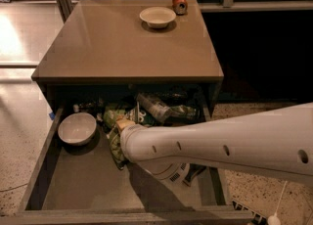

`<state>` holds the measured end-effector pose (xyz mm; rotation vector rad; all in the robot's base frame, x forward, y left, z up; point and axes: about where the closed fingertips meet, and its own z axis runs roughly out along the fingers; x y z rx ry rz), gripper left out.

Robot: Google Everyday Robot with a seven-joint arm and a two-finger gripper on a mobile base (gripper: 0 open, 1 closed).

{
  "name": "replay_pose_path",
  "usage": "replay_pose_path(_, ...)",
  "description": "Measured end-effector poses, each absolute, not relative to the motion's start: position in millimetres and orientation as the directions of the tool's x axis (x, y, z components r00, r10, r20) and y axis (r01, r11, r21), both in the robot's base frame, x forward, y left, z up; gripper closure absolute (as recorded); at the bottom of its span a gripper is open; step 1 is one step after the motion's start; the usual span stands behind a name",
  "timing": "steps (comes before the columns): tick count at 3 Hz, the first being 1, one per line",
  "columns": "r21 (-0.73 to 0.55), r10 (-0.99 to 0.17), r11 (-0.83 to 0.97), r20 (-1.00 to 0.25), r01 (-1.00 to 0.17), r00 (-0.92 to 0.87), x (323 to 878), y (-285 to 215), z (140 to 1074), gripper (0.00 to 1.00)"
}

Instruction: Pick green jalapeno chip bag from top drawer and place on counter

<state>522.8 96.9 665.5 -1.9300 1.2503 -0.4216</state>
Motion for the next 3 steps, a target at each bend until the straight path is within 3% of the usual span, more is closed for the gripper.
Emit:
replay_pose_path(2,-0.758,-0.878,-0.210,-0.133,-0.618,0.460,522.8,96.9,665.5,0.96)
replay_pose_path(3,-0.758,-0.878,-0.210,-0.133,-0.618,0.460,522.8,96.9,665.5,1.00)
